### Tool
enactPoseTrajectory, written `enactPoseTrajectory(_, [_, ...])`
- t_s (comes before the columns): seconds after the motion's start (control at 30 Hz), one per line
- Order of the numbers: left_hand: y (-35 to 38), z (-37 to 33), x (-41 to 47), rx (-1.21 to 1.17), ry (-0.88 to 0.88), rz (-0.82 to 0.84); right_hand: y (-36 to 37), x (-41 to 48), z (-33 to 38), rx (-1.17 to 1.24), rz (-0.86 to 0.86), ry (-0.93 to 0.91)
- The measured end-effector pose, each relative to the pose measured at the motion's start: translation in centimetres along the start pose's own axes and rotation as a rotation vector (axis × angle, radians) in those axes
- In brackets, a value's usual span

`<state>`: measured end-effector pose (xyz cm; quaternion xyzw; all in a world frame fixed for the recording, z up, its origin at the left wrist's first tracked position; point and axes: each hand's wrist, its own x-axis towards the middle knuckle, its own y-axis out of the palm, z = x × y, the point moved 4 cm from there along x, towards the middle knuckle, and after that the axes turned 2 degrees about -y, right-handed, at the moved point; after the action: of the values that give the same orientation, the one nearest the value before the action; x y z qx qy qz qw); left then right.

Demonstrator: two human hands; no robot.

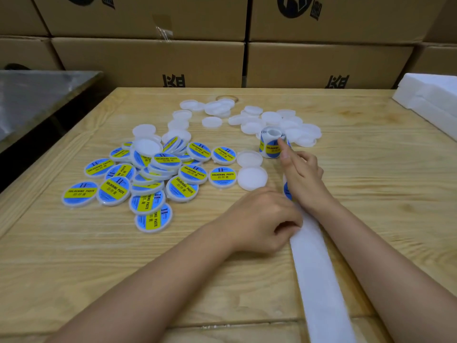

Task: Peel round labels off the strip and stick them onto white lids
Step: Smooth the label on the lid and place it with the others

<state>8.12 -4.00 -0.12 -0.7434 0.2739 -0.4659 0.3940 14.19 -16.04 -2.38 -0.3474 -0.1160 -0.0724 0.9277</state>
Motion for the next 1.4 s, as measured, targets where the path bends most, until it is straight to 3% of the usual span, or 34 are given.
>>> enactPoseTrajectory(0.13, [0.0, 1.3, -0.5, 0.050, -0.058, -0.024, -1.2, 0.4, 0.5, 0.153, -0.124, -0.066])
enactPoseTrajectory(0.27, [-0.2, 2.8, -0.7, 0.035, -0.195, -0.050, -2.2, -0.2, 0.9, -0.075, -0.216, -0.088])
enactPoseTrajectory(0.43, [0.3, 3.9, -0.9, 0.099, -0.348, -0.043, -1.8, -0.8, 0.8, -0.370, -0.009, -0.117])
enactPoseTrajectory(0.63, [1.3, 4.8, -1.0, 0.187, -0.496, 0.144, -1.4, -1.2, 0.8, -0.541, 0.266, -0.071])
enactPoseTrajectory(1.1, [1.1, 5.0, -0.8, 0.345, -0.525, 0.138, -2.0, -1.1, 1.5, -0.591, 0.282, -0.046])
enactPoseTrajectory(1.4, [1.0, 4.8, -0.6, 0.307, -0.491, 0.124, -2.3, -1.2, 1.7, -0.550, 0.208, 0.000])
